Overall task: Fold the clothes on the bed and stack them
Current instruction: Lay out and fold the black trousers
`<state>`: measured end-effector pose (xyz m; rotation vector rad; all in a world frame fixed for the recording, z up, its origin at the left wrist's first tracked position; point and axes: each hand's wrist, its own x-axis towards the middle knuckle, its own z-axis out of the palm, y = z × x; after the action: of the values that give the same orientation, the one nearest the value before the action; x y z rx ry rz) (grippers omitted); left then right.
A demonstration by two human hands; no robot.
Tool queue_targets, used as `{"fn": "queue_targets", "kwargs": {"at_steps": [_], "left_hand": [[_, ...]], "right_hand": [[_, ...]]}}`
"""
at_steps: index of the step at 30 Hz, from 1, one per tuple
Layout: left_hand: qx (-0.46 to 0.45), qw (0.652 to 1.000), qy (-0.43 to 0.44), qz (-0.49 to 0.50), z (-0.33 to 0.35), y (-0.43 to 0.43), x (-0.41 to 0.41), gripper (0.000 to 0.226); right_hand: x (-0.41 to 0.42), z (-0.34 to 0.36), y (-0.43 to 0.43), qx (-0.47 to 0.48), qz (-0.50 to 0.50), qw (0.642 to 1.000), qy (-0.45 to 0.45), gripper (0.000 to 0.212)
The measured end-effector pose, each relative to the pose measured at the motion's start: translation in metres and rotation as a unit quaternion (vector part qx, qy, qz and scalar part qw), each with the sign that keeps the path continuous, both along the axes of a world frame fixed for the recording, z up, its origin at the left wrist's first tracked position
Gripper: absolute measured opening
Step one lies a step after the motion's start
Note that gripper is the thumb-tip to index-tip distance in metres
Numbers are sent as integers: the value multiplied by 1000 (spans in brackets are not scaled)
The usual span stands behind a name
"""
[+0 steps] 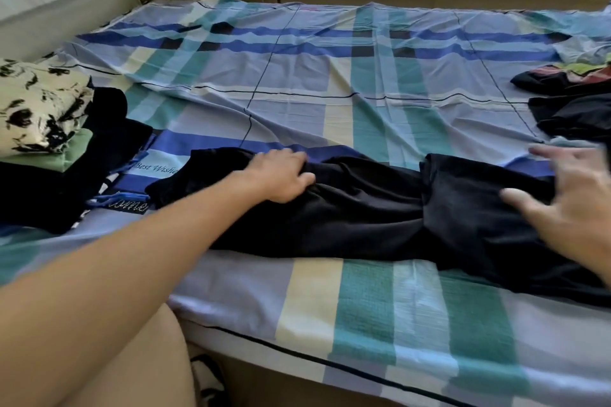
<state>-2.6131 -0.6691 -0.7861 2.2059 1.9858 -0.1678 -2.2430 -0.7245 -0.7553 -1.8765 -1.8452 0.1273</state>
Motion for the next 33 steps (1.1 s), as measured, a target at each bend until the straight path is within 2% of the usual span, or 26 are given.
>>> {"fn": "queue_targets", "kwargs": {"at_steps": [2,4,6,8,11,13,16,18,20,22,23,25,26,28,30,33], "left_hand": [[-1,1000,5,27,-2,7,-31,46],[24,999,-13,38,-4,11,-52,33],[45,996,-63,49,-8,15,-64,27],[69,987,-129,70,-11,19,-71,31],[137,976,-148,81,-13,28,-74,34],[162,976,-114,86,-15,32,-74,27],[133,985,-31,105,-26,32,-72,23],[99,987,13,126,-28,32,-75,31],[67,983,35,169,-22,31,-87,50],[34,972,-1,232,-12,27,-105,79],[11,965,-32,260,-5,23,-114,94],[-54,950,-68,299,8,12,-131,115],[-87,945,-71,306,14,6,-139,117],[-149,933,-97,313,21,-6,-148,112],[-183,914,-179,315,23,-14,-153,104],[-194,882,-310,297,35,-21,-140,67]], "right_hand": [[-51,7,-7,-24,132,991,8,57],[-92,3,-13,-72,274,958,-30,50],[-117,-14,-10,-113,353,921,-117,49],[-135,-26,-5,-117,384,896,-187,39],[-144,-28,2,-128,396,891,-182,24],[-142,-23,6,-159,407,884,-165,23],[-140,-18,6,-208,392,885,-138,27],[-142,-19,6,-164,356,915,-97,27],[-149,-24,7,-82,321,943,-40,31],[-155,-35,8,-83,289,953,-39,58],[-159,-43,8,-118,270,953,-73,69],[-164,-63,7,-198,235,938,-163,79],[-166,-71,7,-217,224,931,-188,82],[-170,-73,8,-224,215,932,-185,85],[-174,-67,9,-211,214,940,-162,83],[-179,-57,3,-159,229,955,-97,83]]}}
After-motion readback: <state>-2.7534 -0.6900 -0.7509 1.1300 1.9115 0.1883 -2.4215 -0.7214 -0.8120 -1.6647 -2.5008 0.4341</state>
